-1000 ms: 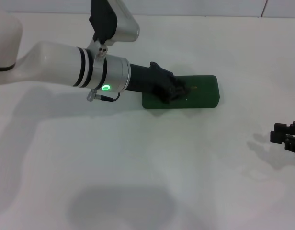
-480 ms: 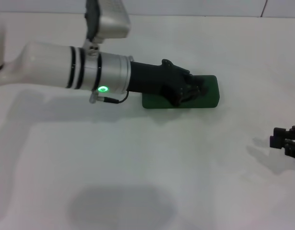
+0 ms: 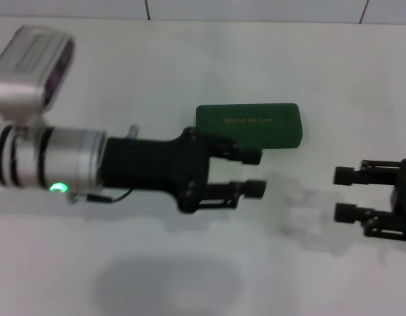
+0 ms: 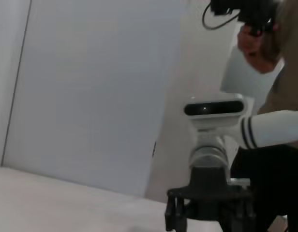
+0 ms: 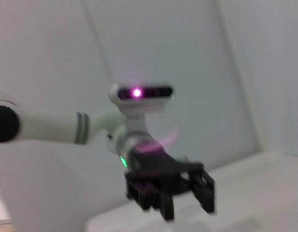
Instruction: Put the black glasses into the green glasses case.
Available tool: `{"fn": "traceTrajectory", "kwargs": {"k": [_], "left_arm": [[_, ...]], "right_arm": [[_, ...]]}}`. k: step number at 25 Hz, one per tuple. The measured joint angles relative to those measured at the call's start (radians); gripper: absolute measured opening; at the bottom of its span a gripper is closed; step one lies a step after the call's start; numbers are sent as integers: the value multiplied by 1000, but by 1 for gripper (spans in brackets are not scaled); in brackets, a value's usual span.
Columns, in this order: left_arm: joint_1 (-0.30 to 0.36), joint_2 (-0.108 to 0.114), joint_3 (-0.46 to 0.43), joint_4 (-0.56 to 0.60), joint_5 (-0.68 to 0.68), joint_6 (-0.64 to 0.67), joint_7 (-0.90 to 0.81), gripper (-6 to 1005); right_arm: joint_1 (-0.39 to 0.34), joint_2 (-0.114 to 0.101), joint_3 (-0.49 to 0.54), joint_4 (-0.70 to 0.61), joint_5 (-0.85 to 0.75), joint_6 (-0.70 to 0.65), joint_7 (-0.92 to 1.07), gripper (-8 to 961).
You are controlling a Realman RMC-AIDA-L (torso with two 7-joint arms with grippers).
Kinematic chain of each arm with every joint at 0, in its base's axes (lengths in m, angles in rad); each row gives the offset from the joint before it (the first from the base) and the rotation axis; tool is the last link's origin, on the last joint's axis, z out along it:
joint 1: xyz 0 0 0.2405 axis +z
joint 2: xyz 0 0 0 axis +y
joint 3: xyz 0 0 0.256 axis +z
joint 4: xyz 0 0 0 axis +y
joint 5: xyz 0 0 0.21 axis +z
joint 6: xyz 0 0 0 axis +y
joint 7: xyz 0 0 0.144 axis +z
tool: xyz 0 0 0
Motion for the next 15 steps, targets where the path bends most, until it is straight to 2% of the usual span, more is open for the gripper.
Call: {"fn": "traceTrajectory", "kwargs": {"k": [5, 10, 11, 15], "left_arm": [[58, 14, -55, -14, -2, 82, 20, 560], [92, 20, -71, -14, -2, 140, 44, 754], [97, 20, -71, -14, -3, 141, 51, 756], [125, 22, -100, -14, -4, 142, 80, 762]], "right_arm": [[34, 0, -122, -6, 84, 0, 5, 564], [56, 1, -158, -6, 122, -6, 8, 755], [57, 1, -164, -6, 130, -8, 8, 792], [60, 0, -171, -8, 149, -19, 9, 792]]}}
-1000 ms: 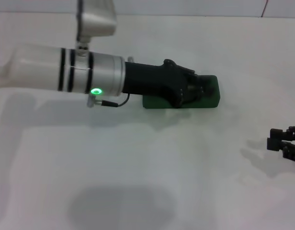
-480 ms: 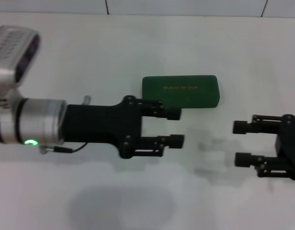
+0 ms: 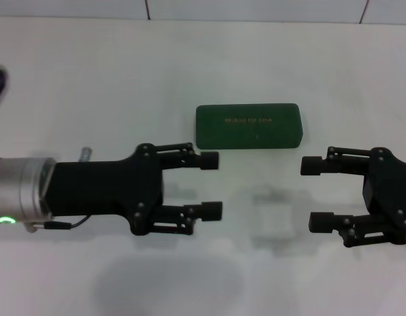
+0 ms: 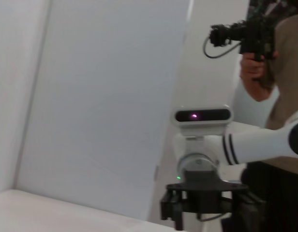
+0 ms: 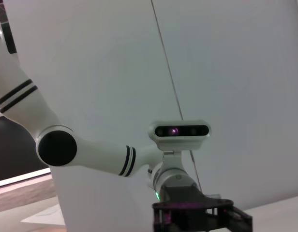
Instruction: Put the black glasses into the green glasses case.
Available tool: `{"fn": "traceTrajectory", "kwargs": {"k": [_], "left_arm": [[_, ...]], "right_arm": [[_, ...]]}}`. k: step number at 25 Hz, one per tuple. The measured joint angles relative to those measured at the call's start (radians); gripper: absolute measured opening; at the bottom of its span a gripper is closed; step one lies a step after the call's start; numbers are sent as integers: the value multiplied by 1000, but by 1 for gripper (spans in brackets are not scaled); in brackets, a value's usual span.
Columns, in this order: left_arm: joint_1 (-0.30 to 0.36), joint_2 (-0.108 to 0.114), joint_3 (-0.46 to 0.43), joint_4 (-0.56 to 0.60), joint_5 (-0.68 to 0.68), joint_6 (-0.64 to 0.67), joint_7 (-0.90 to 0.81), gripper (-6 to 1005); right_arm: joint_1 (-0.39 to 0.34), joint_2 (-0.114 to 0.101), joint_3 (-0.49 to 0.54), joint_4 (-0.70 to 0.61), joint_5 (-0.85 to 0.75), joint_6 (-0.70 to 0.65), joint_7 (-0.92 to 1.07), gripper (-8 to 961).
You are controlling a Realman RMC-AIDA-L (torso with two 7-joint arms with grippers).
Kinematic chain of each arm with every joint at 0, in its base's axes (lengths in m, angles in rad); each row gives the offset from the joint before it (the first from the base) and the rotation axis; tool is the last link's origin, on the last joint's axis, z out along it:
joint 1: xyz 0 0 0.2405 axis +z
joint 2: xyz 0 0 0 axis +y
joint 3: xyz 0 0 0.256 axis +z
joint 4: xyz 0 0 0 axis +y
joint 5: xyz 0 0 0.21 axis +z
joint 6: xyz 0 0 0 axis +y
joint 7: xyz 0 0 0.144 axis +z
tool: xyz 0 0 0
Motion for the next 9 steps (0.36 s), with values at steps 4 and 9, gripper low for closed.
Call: {"fn": "traceTrajectory", "kwargs": {"k": [4, 9], "left_arm": [[17, 1, -28, -6, 1, 1, 20, 769], [25, 2, -40, -12, 7, 2, 24, 772]], "right_arm": [[4, 0, -1, 2, 13, -3, -2, 792], [9, 1, -1, 6, 27, -5, -5, 792]]}}
